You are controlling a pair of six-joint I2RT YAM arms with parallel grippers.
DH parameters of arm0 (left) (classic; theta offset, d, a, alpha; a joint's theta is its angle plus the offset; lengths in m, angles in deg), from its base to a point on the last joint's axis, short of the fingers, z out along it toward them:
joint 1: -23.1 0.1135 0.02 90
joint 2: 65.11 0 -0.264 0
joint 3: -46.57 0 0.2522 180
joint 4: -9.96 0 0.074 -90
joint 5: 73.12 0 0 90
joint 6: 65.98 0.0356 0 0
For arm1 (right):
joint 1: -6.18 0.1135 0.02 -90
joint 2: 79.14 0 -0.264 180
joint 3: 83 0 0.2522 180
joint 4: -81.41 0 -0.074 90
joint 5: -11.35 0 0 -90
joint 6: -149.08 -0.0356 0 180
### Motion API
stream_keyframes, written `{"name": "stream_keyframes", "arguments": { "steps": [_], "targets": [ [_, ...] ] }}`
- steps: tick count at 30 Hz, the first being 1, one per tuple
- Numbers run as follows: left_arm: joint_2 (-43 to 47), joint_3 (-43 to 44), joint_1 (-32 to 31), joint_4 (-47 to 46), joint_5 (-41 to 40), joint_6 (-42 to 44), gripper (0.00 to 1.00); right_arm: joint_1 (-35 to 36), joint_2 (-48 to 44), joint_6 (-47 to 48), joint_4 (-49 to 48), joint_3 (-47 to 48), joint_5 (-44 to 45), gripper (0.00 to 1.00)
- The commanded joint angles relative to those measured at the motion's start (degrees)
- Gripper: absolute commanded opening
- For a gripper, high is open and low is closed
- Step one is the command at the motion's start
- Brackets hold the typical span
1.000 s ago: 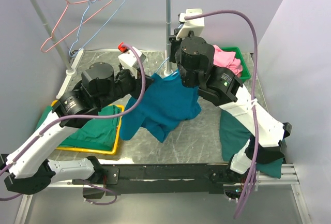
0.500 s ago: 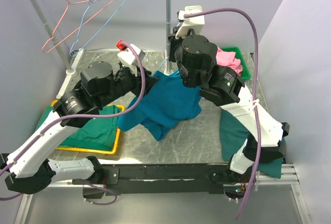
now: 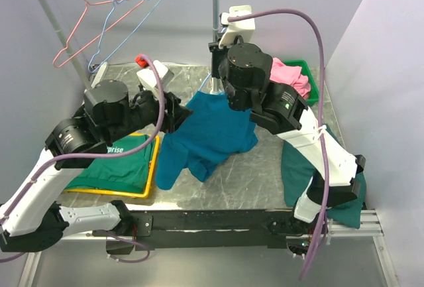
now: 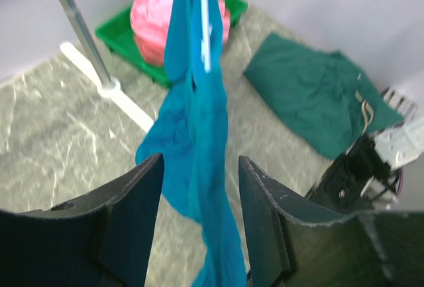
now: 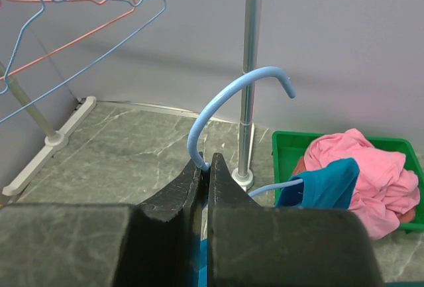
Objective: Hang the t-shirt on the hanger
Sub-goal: Place the T-shirt on the hanger, then place the hanger at the clothesline.
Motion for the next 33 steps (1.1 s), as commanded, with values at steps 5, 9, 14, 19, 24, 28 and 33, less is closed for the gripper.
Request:
{"name": "stream_keyframes", "arguments": {
  "steps": [5,9,14,19,24,28,33],
  "targets": [
    [-2.1,-1.8,0.2,5.4,-0.6,-1.0,0.48,0.5,1.7,1.2,-2.6,4.0,1.1,0.00],
    [-1.3,-4.8,0.2,1.8,-2.7,-1.6,0.30,0.5,1.6,0.5,-2.4,3.2,0.5,0.00],
    [1.8,-9.3,0.2,-3.3,-8.3,-3.2,0.01,0.4,0.8,-0.5,-2.2,1.3,-0.3,0.00],
    [5.5,-9.3,0.2,-6.0,-10.0,-3.6,0.01,0.5,-3.0,-0.6,-4.9,-5.0,-4.7,0.27],
    [6.4,-4.9,0.2,-3.6,-10.0,-3.7,0.01,0.5,-7.5,-3.1,-7.8,-11.1,-10.9,0.70],
    [7.2,-1.3,0.2,-0.5,-13.6,-4.4,0.01,0.5,-13.3,-4.6,-10.8,-16.6,-14.7,0.91],
    [5.7,6.7,0.2,4.9,-17.2,-2.5,0.01,0.5,-23.0,-7.8,-17.7,-31.3,-17.4,1.00]
  ]
}}
